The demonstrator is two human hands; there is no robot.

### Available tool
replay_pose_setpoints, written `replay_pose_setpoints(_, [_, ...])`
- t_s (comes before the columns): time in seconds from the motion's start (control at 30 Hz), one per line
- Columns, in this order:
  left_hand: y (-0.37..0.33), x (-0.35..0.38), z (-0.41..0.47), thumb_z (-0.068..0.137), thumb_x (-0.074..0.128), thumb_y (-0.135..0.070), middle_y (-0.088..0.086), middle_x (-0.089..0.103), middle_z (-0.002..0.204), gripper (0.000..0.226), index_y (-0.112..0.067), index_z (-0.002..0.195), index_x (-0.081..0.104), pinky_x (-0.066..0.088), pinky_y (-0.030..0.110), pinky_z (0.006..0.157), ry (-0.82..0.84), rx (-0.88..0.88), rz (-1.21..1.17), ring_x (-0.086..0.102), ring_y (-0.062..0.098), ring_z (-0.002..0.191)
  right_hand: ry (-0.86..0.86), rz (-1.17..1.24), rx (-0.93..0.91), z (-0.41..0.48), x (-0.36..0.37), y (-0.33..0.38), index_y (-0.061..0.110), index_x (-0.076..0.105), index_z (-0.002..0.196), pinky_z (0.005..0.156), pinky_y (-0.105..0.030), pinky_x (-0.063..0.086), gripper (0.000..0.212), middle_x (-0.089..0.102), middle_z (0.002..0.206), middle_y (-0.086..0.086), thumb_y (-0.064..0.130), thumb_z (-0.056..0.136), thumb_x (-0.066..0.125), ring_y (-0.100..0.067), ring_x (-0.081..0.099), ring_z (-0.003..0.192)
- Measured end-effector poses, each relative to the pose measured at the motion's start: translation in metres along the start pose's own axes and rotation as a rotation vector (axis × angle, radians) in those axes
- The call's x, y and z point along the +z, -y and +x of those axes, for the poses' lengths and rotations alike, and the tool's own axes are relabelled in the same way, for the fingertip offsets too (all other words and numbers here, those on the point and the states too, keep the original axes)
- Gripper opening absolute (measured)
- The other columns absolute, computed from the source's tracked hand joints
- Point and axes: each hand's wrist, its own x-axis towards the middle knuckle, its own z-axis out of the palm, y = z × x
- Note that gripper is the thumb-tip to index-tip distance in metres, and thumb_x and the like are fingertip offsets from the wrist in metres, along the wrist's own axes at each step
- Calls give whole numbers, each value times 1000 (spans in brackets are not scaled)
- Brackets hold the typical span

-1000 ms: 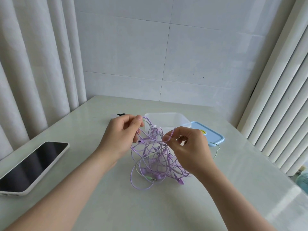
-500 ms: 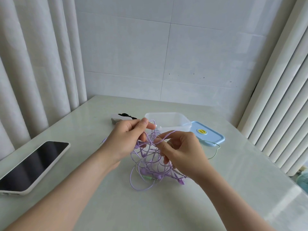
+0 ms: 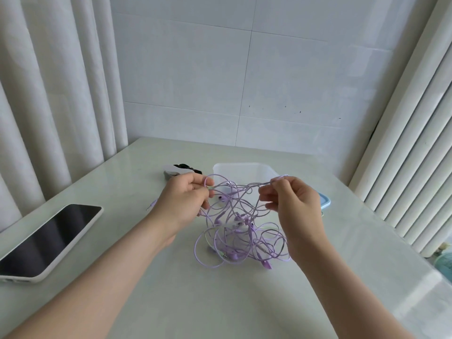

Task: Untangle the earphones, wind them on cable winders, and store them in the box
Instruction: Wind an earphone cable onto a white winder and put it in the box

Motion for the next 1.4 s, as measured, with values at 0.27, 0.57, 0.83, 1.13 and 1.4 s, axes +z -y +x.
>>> replay_pose_setpoints(0.27, [10, -3, 1, 105, 60, -17, 0, 73, 91, 13, -24, 103, 70, 55, 33, 74, 55, 152, 307, 71, 14, 65, 11, 183, 67, -3, 6, 5, 13, 49, 101, 74, -38, 61, 18, 79, 87, -16, 14, 111, 34, -34, 78, 84])
replay_pose_setpoints(0.57, [-11, -7, 0, 95, 73, -37, -2, 48, 56, 39, -23, 66, 50, 43, 33, 67, 76, -245, -200, 46, 20, 58, -83, 225, 110, -2, 5, 5, 0, 55, 104, 65, -39, 62, 30, 78, 79, -18, 17, 112, 32, -35, 78, 76])
replay_pose_setpoints(0.83, [-1, 1, 0, 91, 66, 8, 8, 63, 85, 32, -9, 118, 60, 52, 35, 67, -54, -147, -206, 58, 17, 56, -109, 363, 233, 0, 1, 5, -3, 52, 120, 55, -33, 61, 32, 70, 79, -17, 22, 114, 32, -33, 75, 64])
replay_pose_setpoints(1.13, [-1, -1, -1, 91, 57, 20, 8, 71, 101, 40, -15, 79, 72, 51, 31, 74, 25, -112, -230, 62, 21, 89, -155, 422, 277, 1, 1, 3, 7, 41, 135, 56, -36, 61, 30, 76, 105, -26, 21, 114, 25, -42, 77, 79])
replay_pose_setpoints(1.4, [0, -6, 0, 97, 45, 19, 10, 73, 111, 48, -18, 113, 72, 66, 36, 79, 57, 16, -72, 74, 18, 79, -171, 422, 213, 0, 0, 7, 3, 44, 135, 45, -27, 53, 37, 80, 86, -16, 24, 115, 21, -28, 74, 62])
